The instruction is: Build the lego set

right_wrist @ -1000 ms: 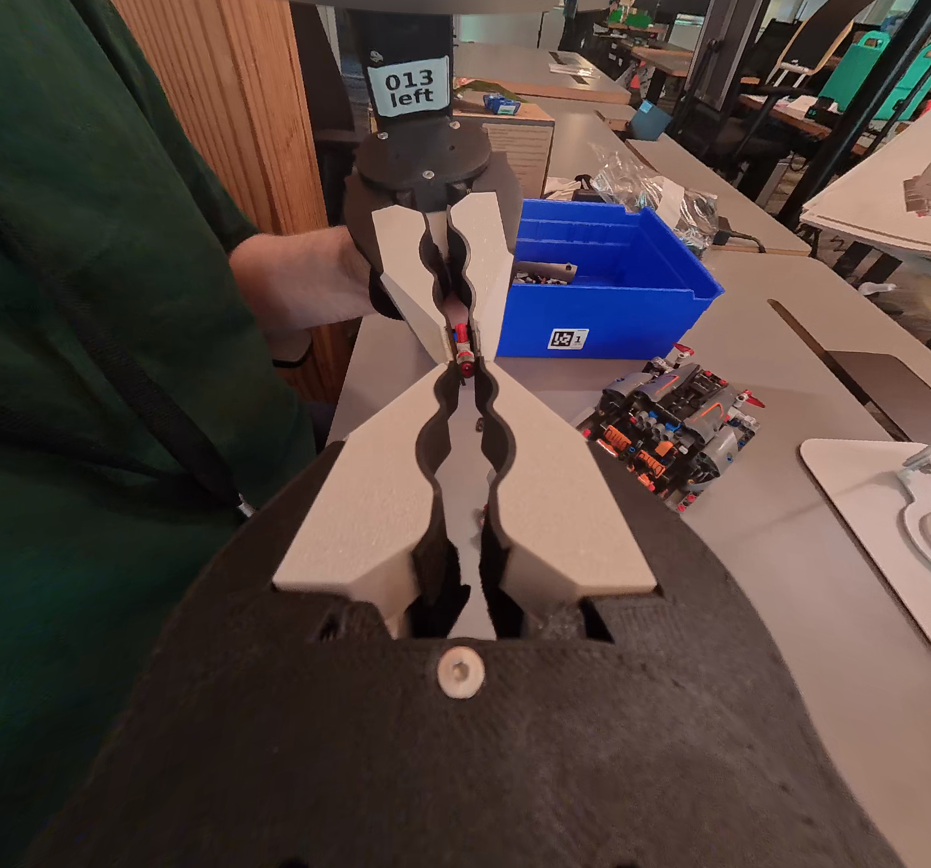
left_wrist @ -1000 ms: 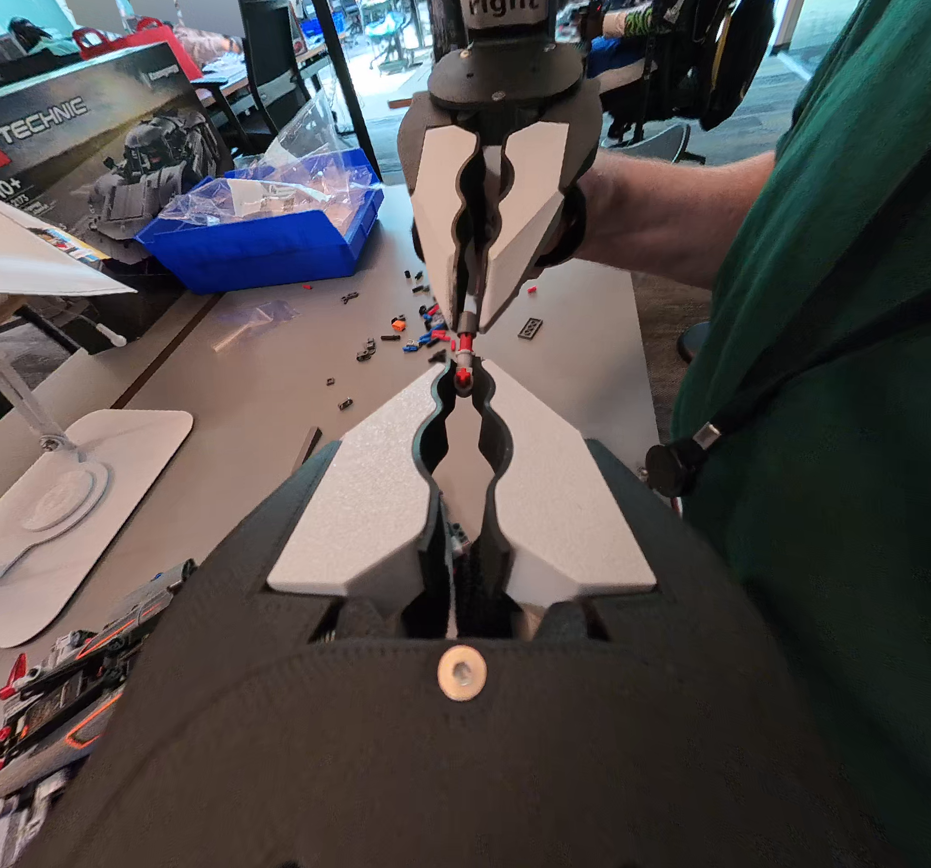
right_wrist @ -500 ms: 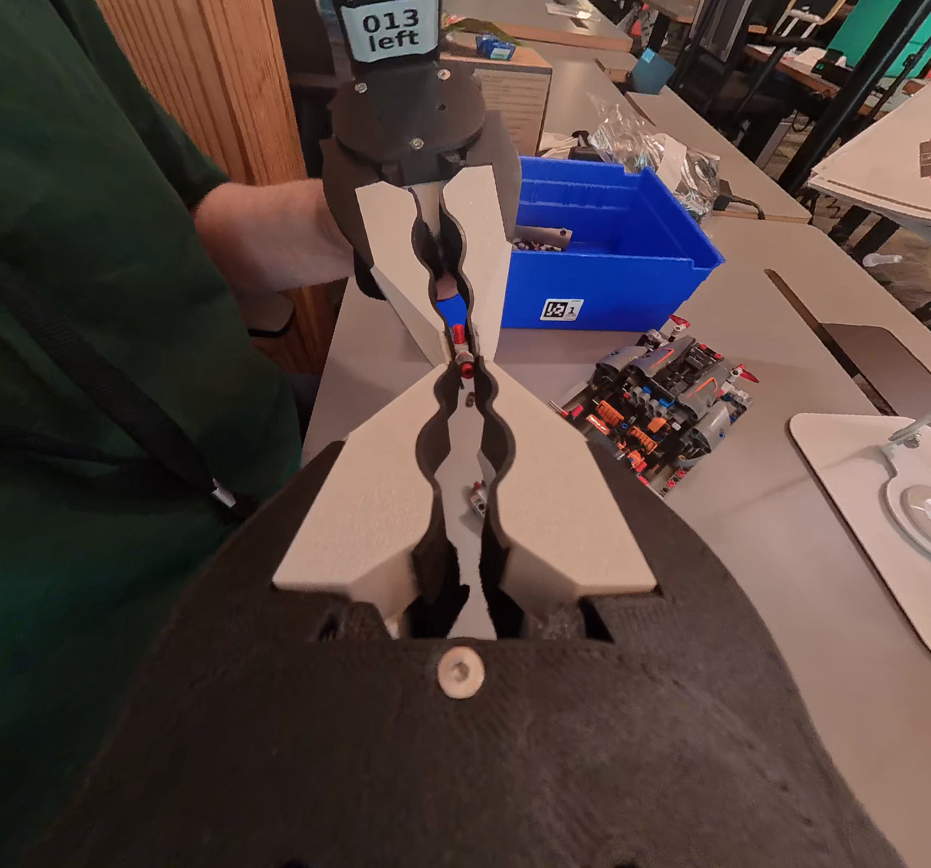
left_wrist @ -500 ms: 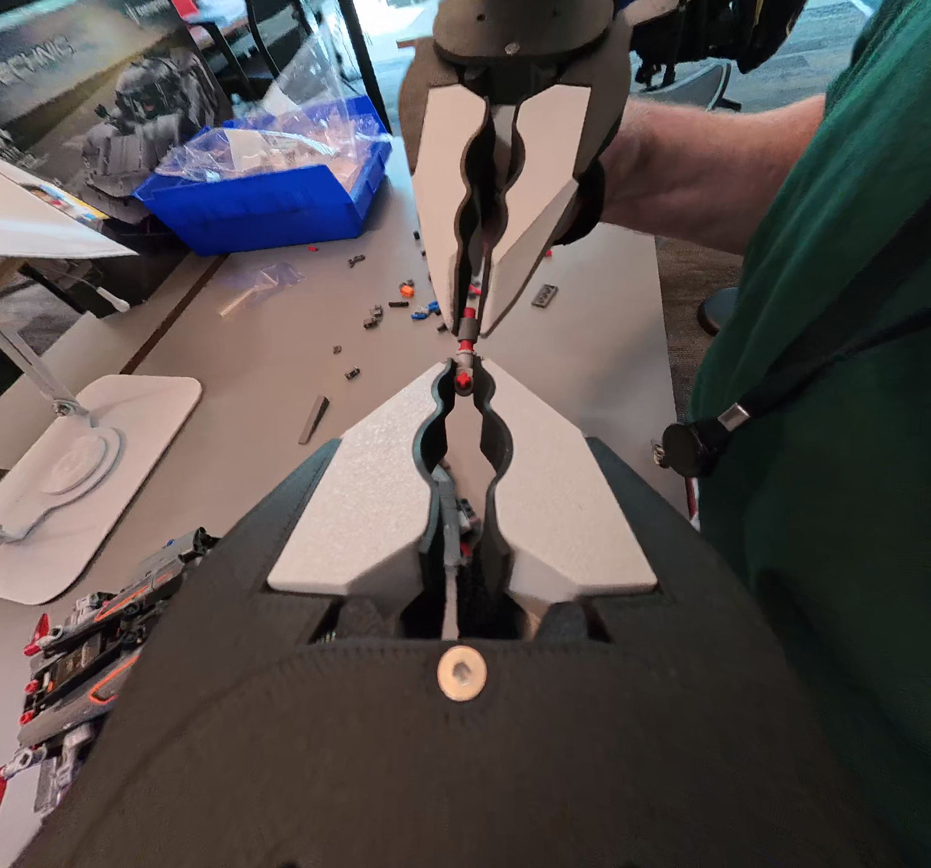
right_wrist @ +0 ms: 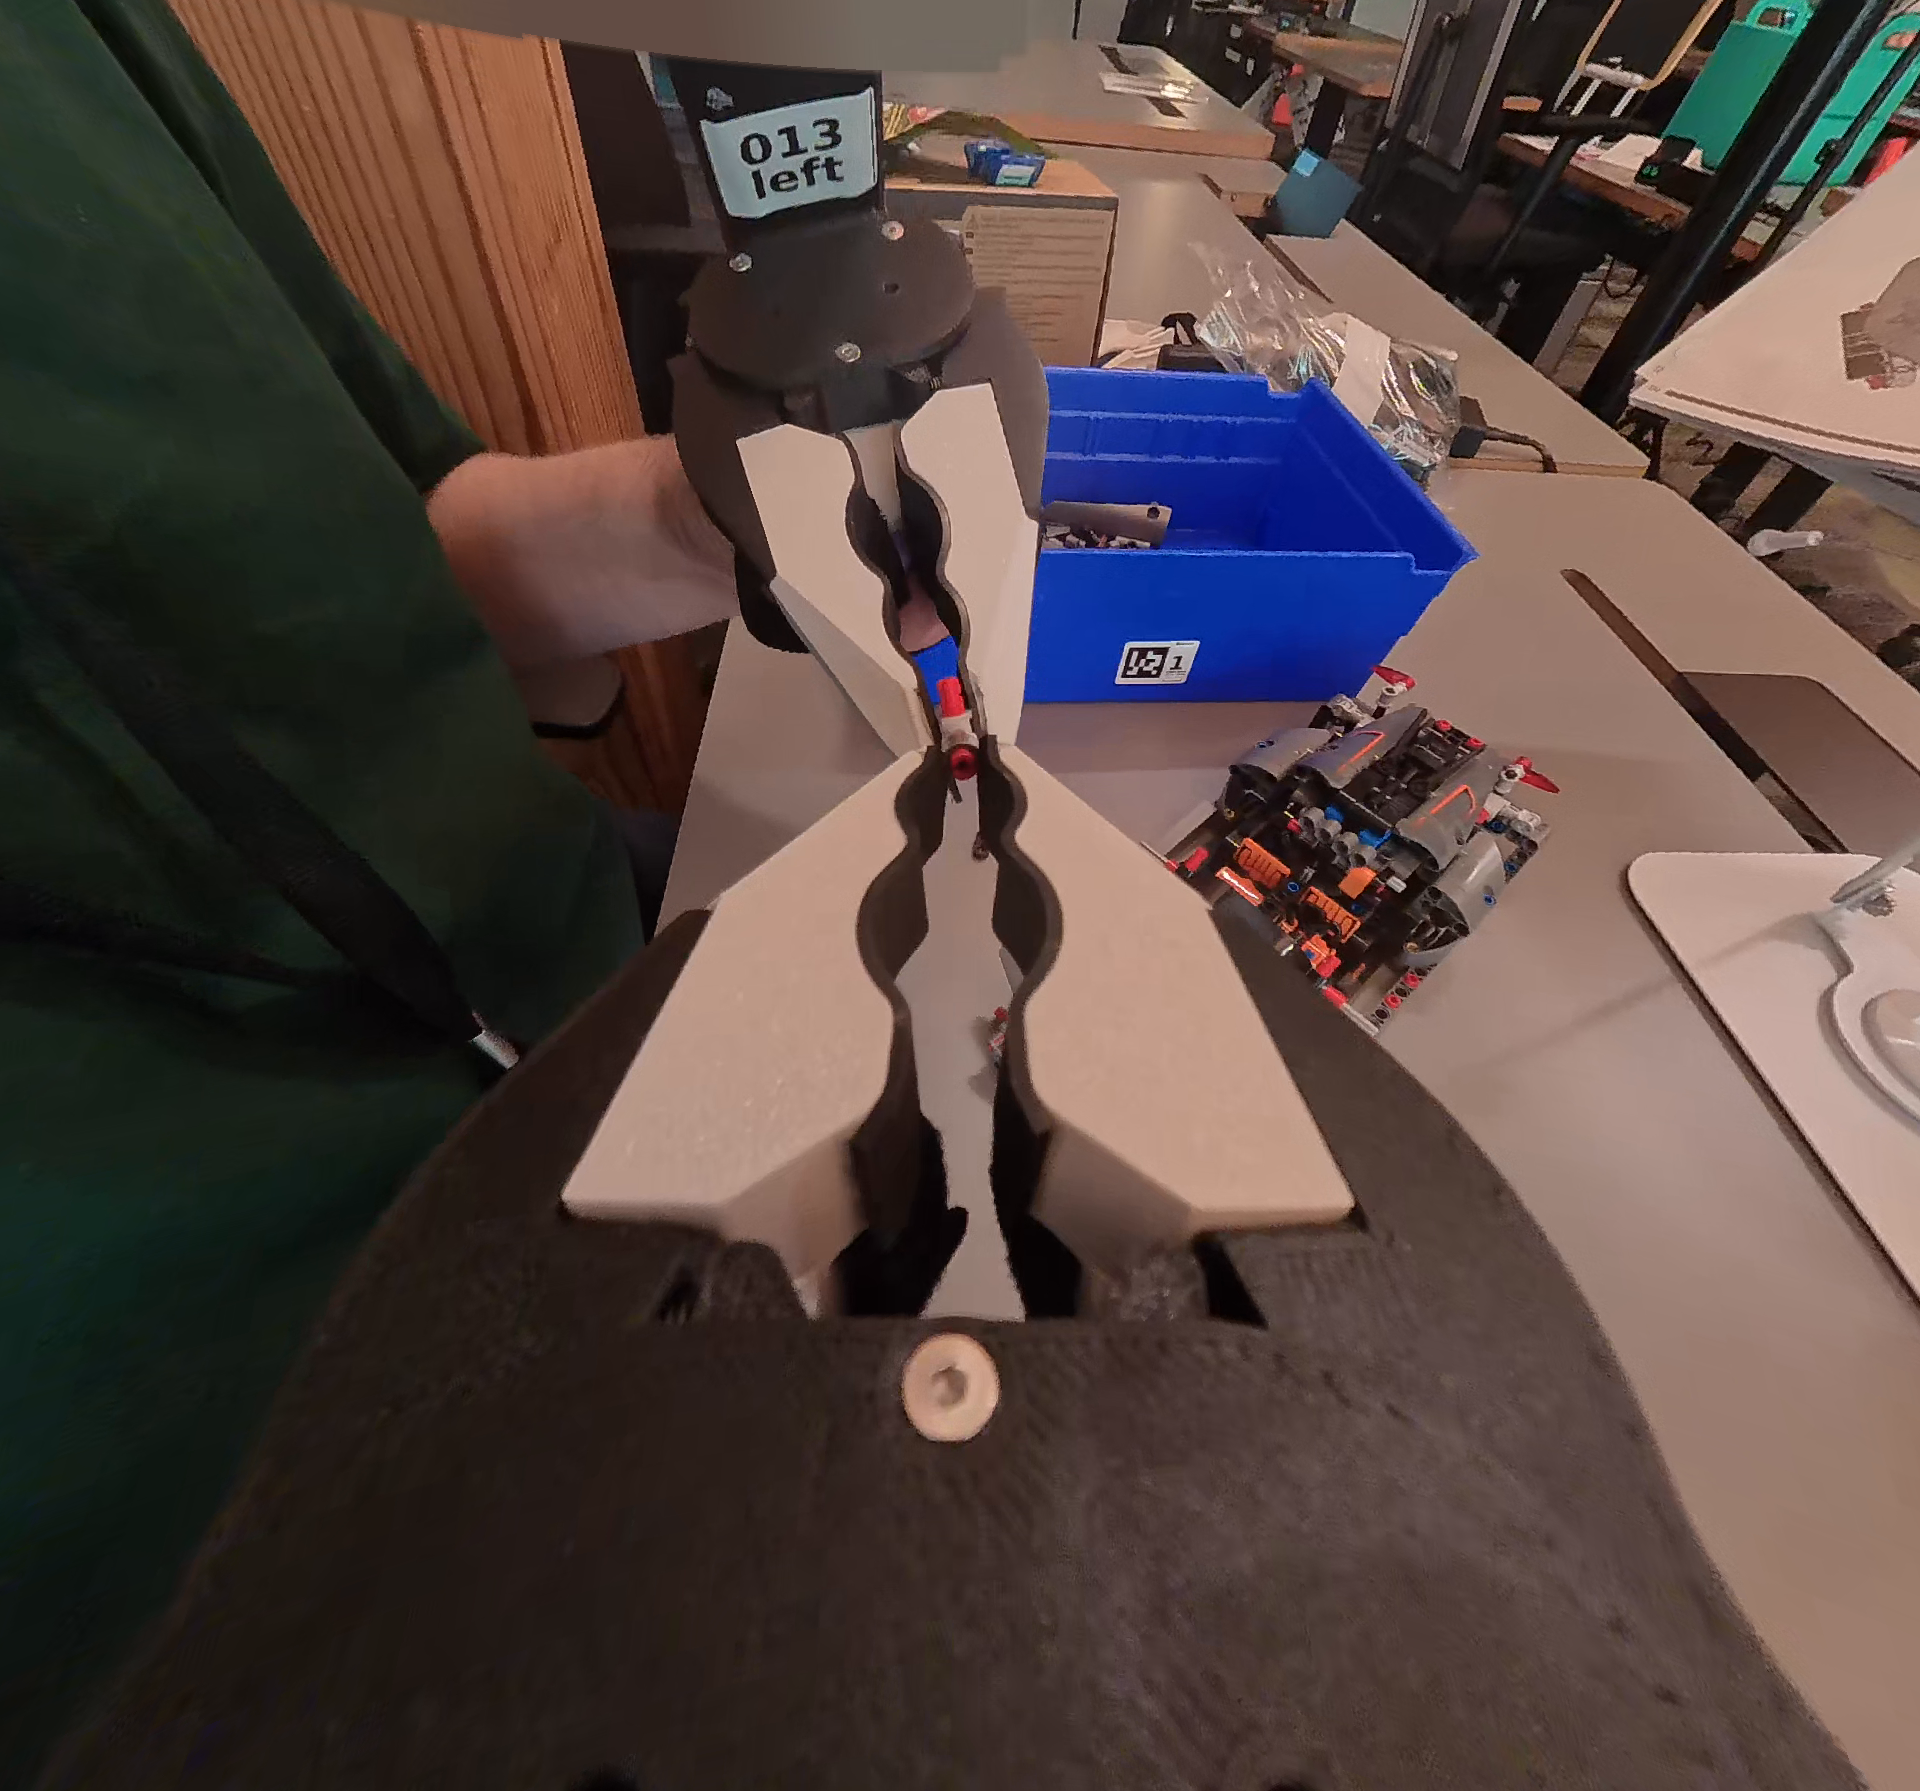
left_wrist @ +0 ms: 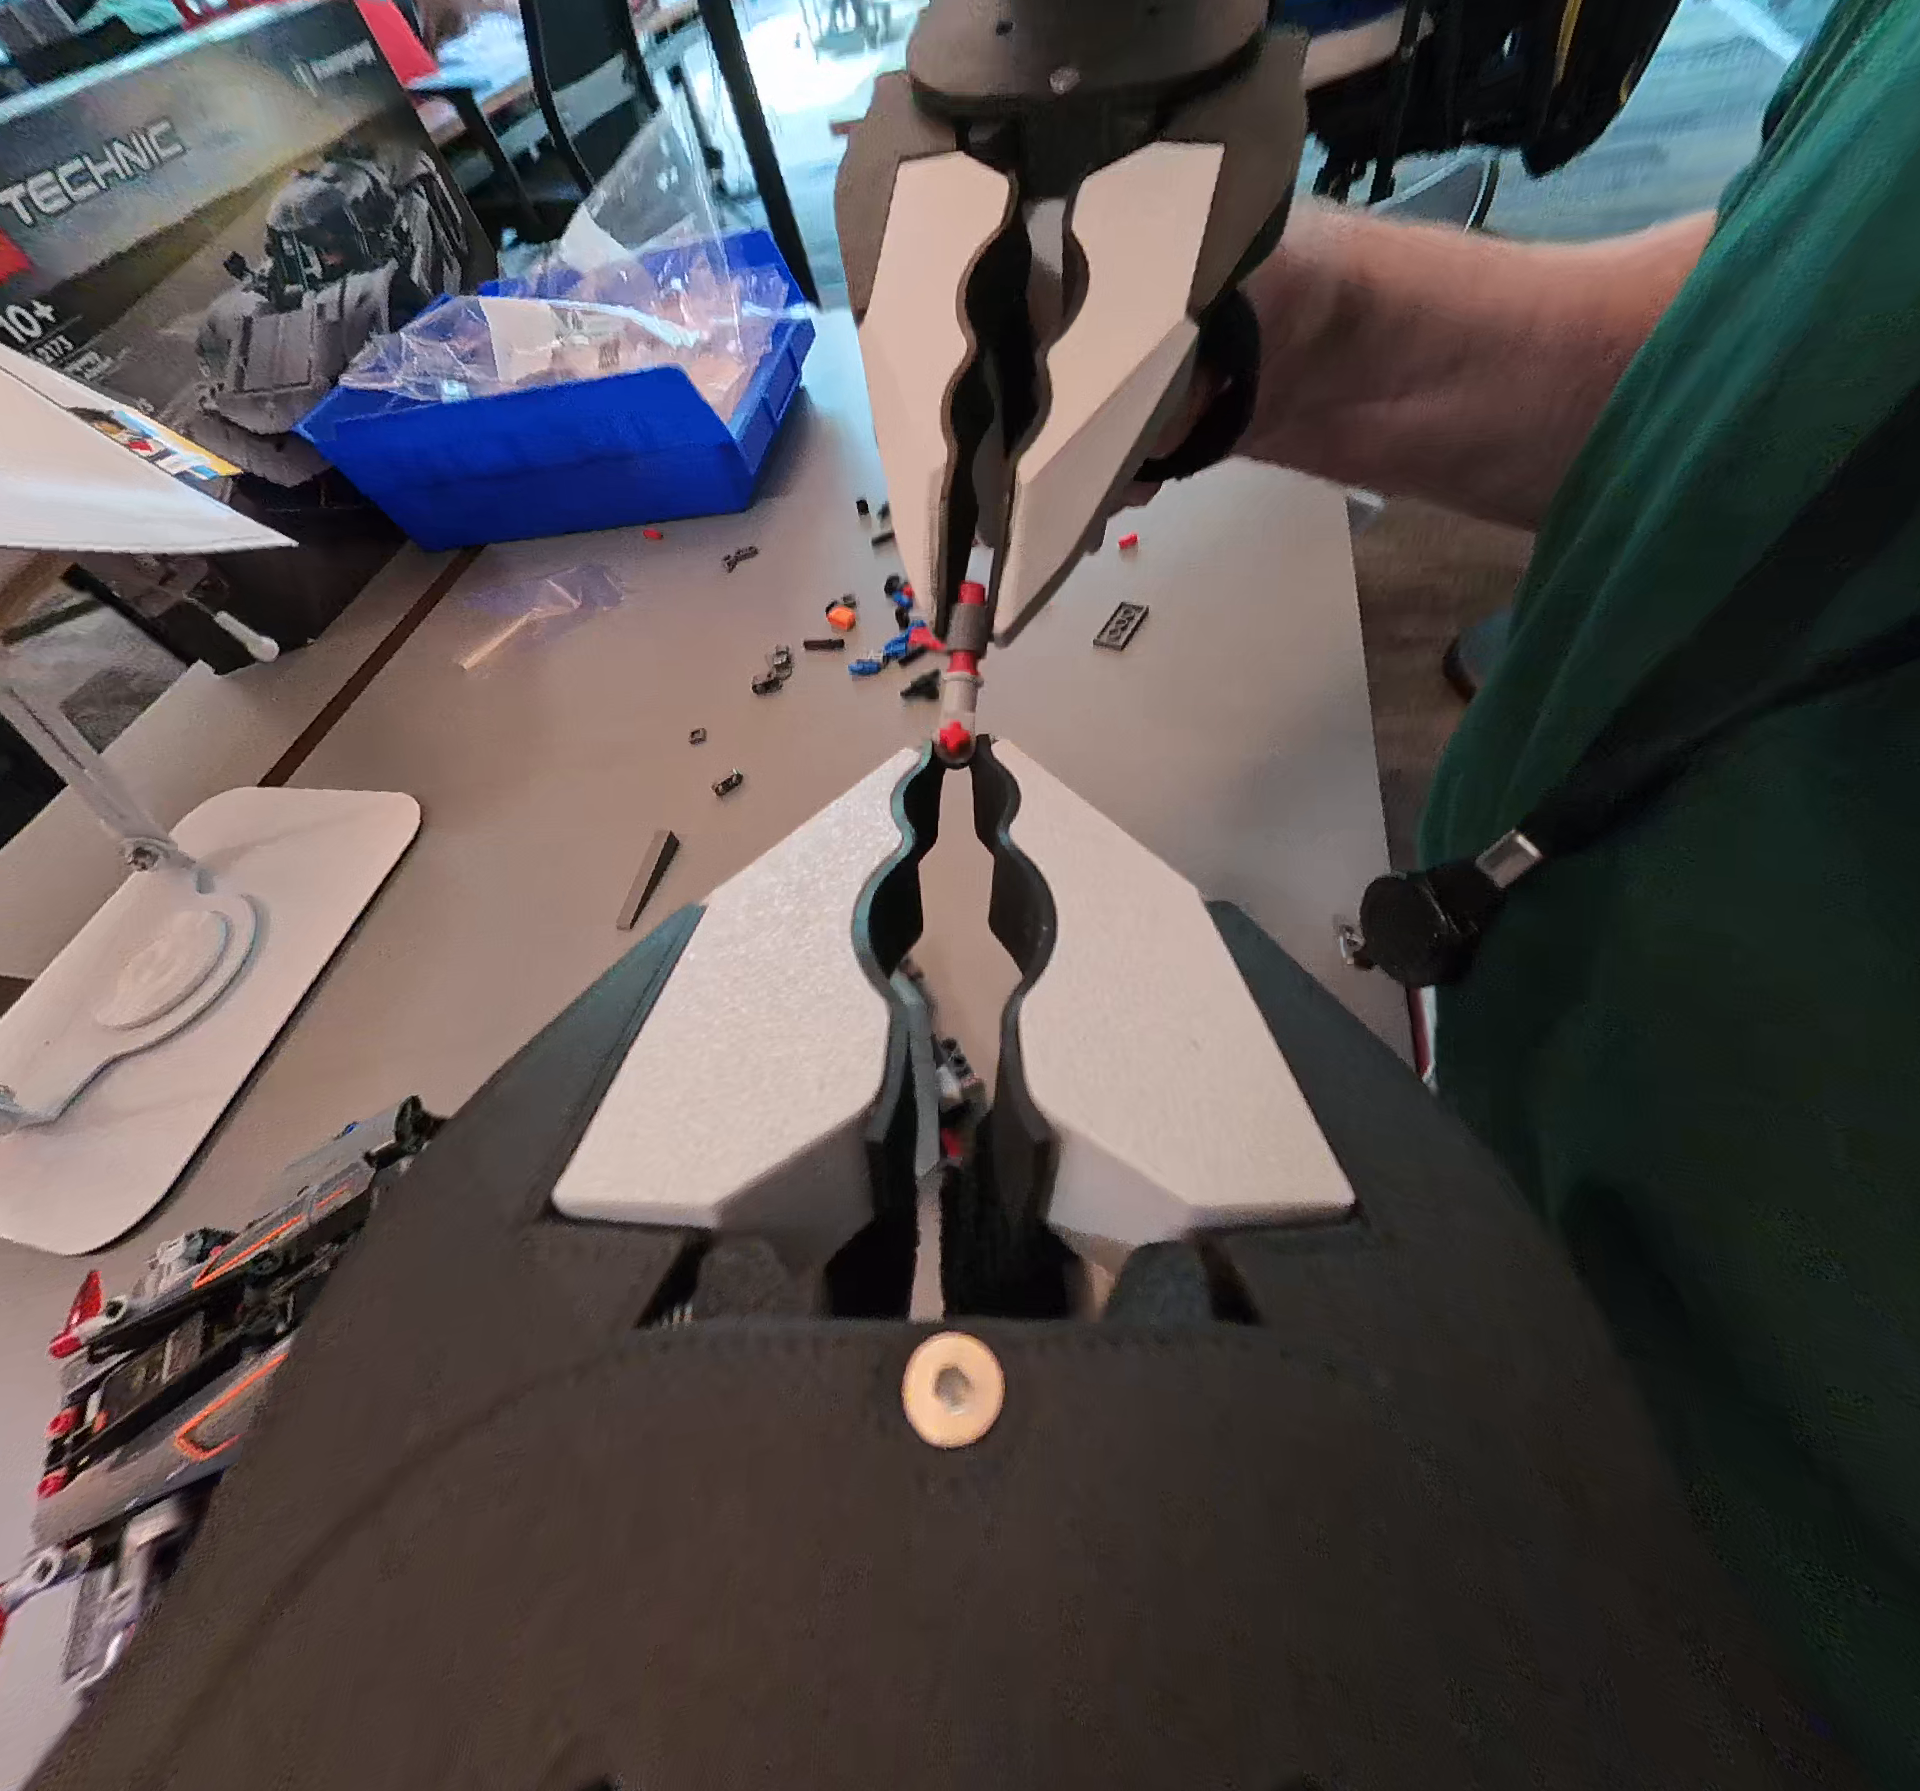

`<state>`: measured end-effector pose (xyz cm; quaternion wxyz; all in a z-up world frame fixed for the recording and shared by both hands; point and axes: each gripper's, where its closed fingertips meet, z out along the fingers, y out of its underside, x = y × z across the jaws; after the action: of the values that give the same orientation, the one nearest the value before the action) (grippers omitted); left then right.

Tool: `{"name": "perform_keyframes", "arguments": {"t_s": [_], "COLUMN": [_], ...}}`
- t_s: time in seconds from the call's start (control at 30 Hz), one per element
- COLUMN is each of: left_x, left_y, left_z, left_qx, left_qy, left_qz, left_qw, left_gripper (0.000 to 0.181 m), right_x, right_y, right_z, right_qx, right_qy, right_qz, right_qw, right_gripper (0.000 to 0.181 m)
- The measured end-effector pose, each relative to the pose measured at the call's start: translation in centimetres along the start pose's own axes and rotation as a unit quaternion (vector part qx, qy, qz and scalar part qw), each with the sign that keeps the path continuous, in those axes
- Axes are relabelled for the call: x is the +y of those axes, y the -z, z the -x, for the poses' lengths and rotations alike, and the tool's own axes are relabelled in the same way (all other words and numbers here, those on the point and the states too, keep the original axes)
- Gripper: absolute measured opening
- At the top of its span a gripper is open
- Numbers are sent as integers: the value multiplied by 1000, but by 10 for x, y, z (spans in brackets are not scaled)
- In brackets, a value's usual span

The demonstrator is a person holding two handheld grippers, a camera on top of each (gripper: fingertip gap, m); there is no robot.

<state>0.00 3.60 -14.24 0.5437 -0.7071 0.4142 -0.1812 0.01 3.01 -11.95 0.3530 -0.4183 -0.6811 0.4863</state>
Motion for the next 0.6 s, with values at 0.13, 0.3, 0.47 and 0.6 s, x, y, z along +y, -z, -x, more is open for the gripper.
{"name": "perform_keyframes", "arguments": {"t_s": [0.13,0.3,0.47,0.6], "left_x": [8,14,24,31], "left_y": [-5,-9,-14,-16], "left_z": [-2,1,1,5], "left_qx": [-7,-27,-43,-59], "left_qy": [-19,-31,-29,-44], "left_qz": [42,67,92,125], "left_qw": [999,997,994,990], "left_gripper": [3,3,2,2], "right_x": [5,13,27,33], "right_y": [-2,-2,-3,-5], "right_z": [2,0,0,-3], "right_qx": [5,26,44,57], "right_qy": [15,33,42,46], "right_qz": [19,53,87,97], "right_qw": [1000,998,994,993], "right_gripper": [5,5,4,4]}}
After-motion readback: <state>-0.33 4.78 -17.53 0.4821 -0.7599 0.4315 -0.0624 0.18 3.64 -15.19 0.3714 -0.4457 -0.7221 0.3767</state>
